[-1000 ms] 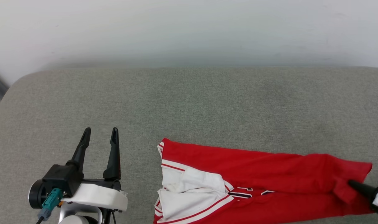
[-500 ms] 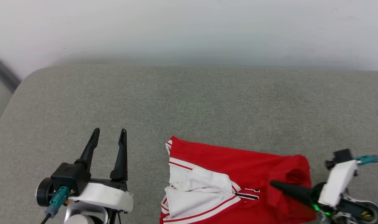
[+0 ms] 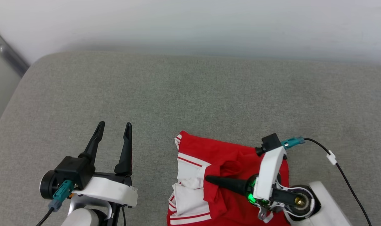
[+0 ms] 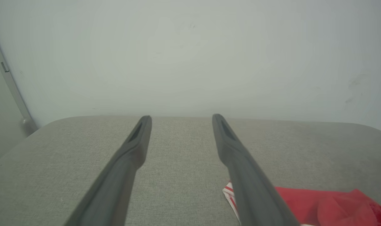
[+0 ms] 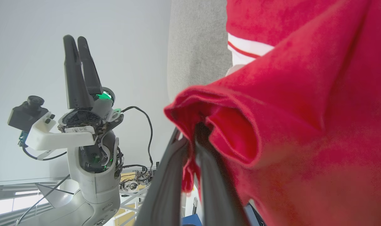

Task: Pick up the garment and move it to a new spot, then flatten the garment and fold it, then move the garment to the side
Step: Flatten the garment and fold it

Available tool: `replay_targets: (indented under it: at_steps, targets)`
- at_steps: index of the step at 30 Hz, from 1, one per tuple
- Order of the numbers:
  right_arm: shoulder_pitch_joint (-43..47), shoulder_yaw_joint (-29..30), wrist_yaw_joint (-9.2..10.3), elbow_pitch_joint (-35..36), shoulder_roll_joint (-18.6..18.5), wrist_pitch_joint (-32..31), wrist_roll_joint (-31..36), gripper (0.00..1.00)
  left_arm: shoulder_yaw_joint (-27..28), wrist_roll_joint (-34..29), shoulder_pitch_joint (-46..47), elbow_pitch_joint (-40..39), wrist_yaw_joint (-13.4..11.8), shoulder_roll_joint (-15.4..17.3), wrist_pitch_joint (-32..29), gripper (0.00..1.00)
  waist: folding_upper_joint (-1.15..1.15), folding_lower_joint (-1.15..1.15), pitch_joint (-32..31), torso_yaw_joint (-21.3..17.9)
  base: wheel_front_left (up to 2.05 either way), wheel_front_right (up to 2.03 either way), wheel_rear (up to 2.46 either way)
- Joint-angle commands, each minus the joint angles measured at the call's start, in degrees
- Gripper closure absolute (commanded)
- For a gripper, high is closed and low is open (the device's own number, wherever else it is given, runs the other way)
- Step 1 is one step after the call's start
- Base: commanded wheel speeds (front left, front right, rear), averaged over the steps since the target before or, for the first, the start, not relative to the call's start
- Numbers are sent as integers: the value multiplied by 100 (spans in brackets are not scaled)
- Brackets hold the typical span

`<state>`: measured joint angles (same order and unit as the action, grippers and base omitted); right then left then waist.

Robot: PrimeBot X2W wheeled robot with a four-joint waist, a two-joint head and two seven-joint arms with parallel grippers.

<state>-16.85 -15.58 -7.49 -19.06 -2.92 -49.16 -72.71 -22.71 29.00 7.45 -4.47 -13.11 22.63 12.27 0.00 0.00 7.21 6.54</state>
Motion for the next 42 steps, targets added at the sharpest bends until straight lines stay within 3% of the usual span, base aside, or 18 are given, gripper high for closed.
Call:
replay_targets:
  at_steps: [1, 5, 7, 8, 9, 16, 21, 24, 29, 35, 42]
  targets:
    - [-179, -179, 0, -134, 6, 163, 20, 100, -1, 30, 96, 14, 35, -40, 29, 0, 0, 0, 124, 50, 0, 0, 0]
    - [-475, -668, -1, -438, 6, 520, 127, 100, -7, 34, 158, 103, 80, -89, 90, 0, 0, 0, 267, 89, 0, 0, 0]
    - [-548, -841, 0, -579, 7, 659, 158, 54, -4, 33, 191, 161, 95, -111, 122, 0, 0, 0, 297, 99, 0, 0, 0]
    - [-594, -914, -1, -628, 8, 721, 186, 5, -1, 37, 196, 188, 105, -124, 134, 0, 0, 0, 304, 101, 0, 0, 0]
    - [-632, -972, -1, -667, 7, 771, 175, 0, 5, 41, 199, 213, 117, -133, 152, 0, 0, 0, 311, 101, 0, 0, 0]
    - [-888, -1423, 0, -482, -165, 937, 579, 0, 66, 58, 207, 356, 144, -131, 202, 0, 0, 0, 233, 40, 0, 0, 0]
    - [-991, -1832, 0, 155, -591, 1204, 1192, 0, 78, 75, 136, 405, 120, -125, 220, 0, 0, 0, 99, -64, 0, 0, 0]
    - [-931, -1785, 0, 413, -901, 1546, 1696, 0, 108, 97, 86, 421, 99, -110, 219, 0, 0, 0, 6, -144, 0, 0, 0]
    - [-574, -1061, 0, 526, -1233, 2237, 2737, 0, 180, 128, -32, 409, 47, -60, 214, 0, 0, 0, -149, -299, 0, 0, 0]
    - [112, 384, 0, 840, -1376, 2902, 4176, 0, 278, 159, -168, 391, -50, 25, 200, 0, 0, 0, -300, -470, 0, 0, 0]
    - [1026, 1642, 0, 1727, -970, 3633, 5376, 0, 314, 120, -268, 456, -119, 94, 204, 0, 0, 0, -463, -592, 0, 0, 0]
